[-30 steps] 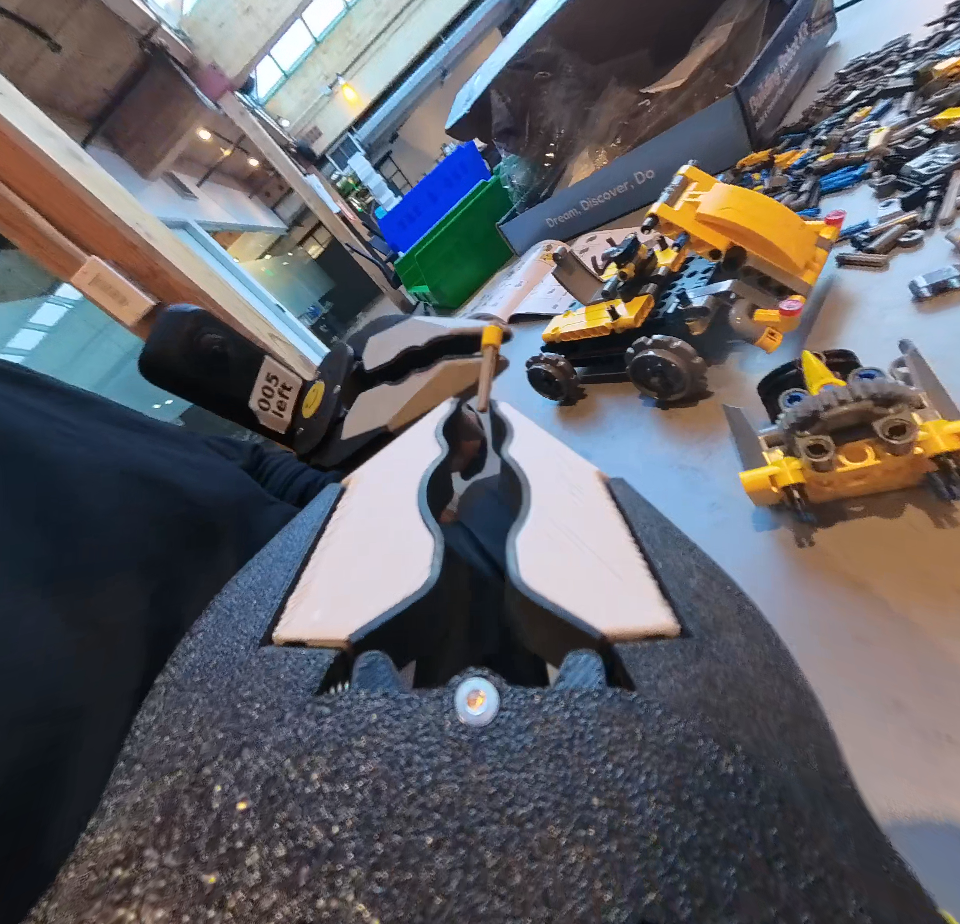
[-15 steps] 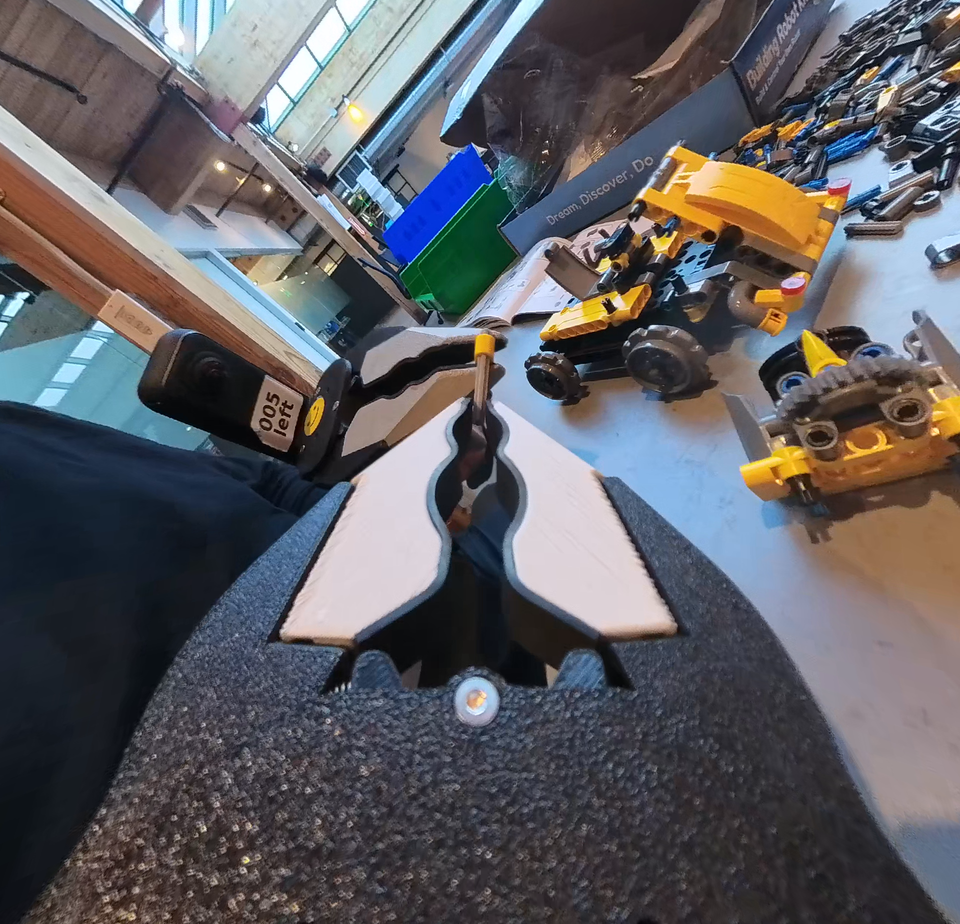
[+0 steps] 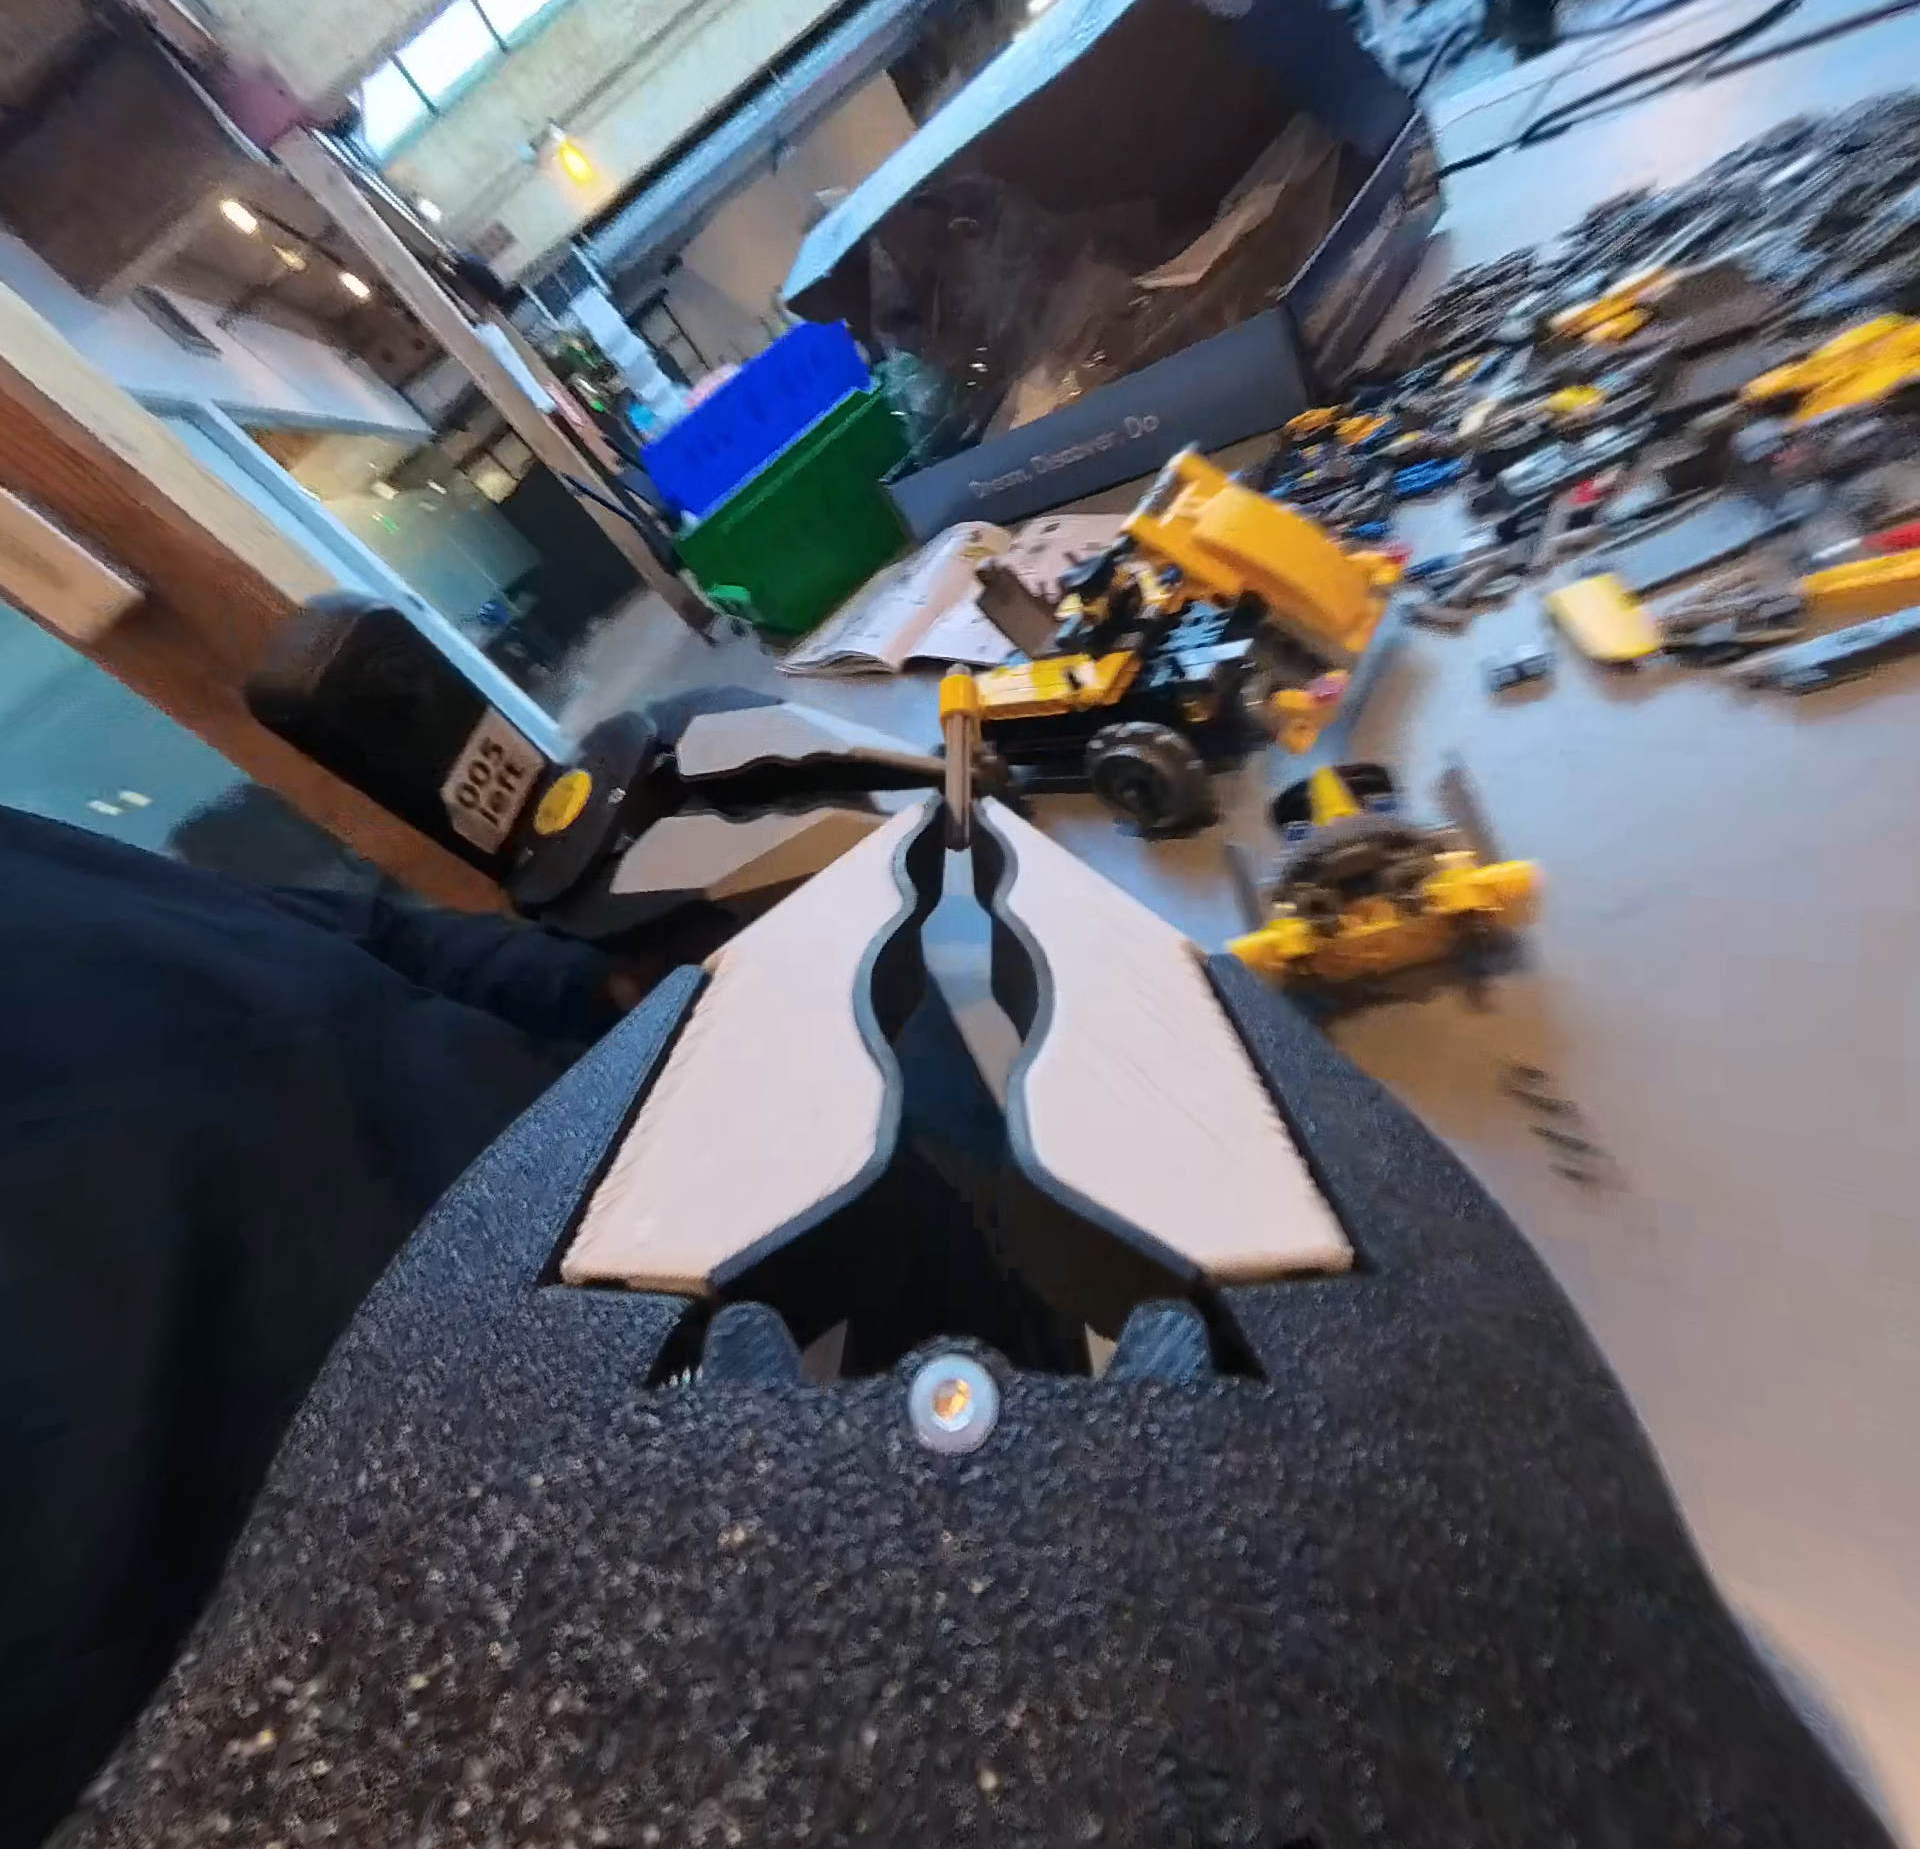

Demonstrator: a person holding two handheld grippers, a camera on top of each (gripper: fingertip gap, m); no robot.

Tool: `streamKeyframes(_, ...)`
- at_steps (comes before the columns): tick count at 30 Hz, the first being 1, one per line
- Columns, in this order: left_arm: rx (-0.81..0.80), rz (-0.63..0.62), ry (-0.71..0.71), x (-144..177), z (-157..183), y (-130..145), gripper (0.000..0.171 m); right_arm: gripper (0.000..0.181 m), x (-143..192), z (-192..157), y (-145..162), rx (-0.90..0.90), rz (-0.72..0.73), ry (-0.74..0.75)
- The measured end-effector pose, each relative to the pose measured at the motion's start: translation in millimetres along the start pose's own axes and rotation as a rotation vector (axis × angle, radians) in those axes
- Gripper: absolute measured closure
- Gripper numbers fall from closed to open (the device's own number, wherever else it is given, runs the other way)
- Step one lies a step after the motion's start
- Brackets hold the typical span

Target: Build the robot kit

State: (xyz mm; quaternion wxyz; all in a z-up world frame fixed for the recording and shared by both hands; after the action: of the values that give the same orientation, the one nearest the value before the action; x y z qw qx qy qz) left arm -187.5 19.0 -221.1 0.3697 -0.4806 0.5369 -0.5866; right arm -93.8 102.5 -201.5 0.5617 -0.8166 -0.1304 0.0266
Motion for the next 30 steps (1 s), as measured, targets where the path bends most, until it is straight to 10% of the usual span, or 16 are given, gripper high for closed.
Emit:
streamKeyframes(9,0.016,-0.368,0.249,-39.3,39.8,29.3,0.148,0.177,84.0,40.3,-18.0,0.521,-0.71,0.033)
streamKeyframes(14,-0.063,-0.375,0.297,-70.3,61.0,9.5,0.148,0.177,88.3,41.9,4.2,0.672,-1.075,-0.071)
streamKeyframes(30,-0.194,-0.396,0.451,-110.5,91.3,-4.4,0.167,0.177,82.8,26.1,9.7,0.702,-1.043,-0.14)
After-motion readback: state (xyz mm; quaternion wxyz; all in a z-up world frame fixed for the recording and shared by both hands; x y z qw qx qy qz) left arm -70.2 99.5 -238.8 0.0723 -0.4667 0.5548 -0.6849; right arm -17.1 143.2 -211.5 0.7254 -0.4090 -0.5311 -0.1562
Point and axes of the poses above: each gripper's, where its closed fingertips meet, x back along the fingers, y out of its underside, z = x × y across the jaws, the point moved 5 cm from there along x, back along the fingers, and after that the axes turned 10 degrees about x, right-handed, at the moved point
